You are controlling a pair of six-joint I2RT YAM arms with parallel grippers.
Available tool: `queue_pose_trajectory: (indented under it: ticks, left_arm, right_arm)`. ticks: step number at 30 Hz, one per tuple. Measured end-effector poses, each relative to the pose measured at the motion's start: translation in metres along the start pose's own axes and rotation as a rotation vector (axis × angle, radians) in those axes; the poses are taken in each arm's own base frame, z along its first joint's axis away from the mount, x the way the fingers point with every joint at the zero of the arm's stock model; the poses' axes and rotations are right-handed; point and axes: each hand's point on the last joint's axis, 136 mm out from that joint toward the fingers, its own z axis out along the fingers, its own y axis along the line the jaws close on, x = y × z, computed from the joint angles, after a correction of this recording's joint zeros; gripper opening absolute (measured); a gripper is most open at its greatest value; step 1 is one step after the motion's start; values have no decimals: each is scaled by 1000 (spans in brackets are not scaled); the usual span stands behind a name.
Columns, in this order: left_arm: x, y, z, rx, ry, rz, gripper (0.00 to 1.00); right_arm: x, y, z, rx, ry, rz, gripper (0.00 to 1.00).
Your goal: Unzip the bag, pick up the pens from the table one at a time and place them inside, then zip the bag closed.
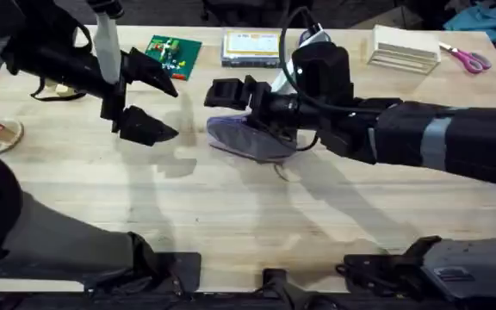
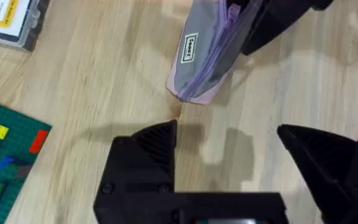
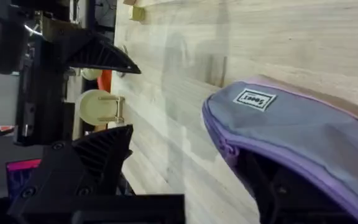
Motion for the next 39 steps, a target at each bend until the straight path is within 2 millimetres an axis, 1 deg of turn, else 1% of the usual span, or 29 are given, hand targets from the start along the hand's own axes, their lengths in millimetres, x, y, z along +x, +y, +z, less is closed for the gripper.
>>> queue_pose_trajectory:
  ticks: [6, 15, 23, 29, 39]
  left_arm:
    - [0, 0, 0, 0, 0, 0, 993]
    - [0, 0, 0, 0, 0, 0, 993]
    - [0, 0, 0, 0, 0, 0, 993]
    - [0, 0, 0, 0, 0, 0, 992]
    - [0, 0, 0, 0, 0, 0, 993]
  right_arm:
    - [2, 3, -3, -7, 7, -39, 997]
    - [4, 2, -4, -5, 21, -61, 997]
    - [1, 2, -10, -43, 60, -61, 997]
    - [4, 4, -12, -70, 90, -78, 997]
    - [5, 15, -20, -101, 95, -115, 997]
